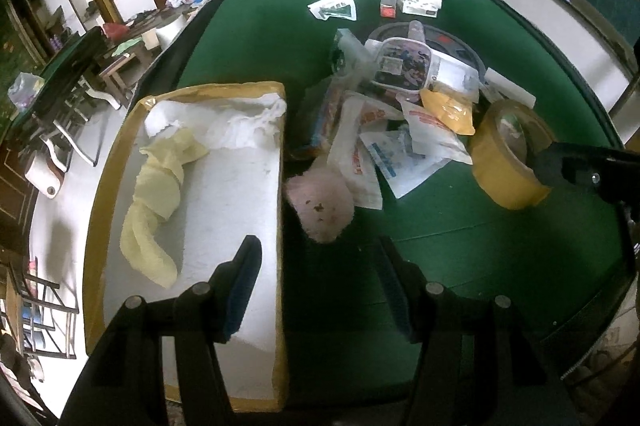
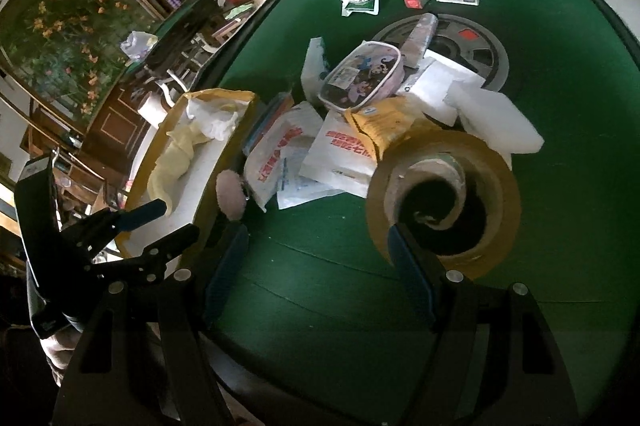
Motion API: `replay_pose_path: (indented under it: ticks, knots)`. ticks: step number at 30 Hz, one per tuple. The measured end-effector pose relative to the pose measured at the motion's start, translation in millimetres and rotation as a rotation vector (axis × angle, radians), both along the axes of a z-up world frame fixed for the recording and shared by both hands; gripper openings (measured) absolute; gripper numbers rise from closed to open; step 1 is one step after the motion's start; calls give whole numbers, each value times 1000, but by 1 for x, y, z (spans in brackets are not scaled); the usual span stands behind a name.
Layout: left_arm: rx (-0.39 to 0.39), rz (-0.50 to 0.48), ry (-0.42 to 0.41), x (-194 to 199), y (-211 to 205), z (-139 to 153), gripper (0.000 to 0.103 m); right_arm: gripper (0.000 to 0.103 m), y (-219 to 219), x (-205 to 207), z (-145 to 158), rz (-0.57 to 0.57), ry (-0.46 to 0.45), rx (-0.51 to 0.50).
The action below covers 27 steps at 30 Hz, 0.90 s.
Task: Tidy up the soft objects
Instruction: 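Withdraw both grippers from the box back over the table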
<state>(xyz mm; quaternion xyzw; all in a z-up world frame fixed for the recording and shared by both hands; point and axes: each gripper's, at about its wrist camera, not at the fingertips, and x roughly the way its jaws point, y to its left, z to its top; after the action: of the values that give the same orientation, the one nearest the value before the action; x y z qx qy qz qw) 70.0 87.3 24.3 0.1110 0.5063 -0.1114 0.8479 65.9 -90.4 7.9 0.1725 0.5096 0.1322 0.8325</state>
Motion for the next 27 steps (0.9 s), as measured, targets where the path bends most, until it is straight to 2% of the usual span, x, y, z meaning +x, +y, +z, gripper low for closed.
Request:
replay_pose_path:
  ticks: [27]
  knots:
    - [37,-18,23,3,-22,-3,59,73,-17,1,2,-4,5,-17]
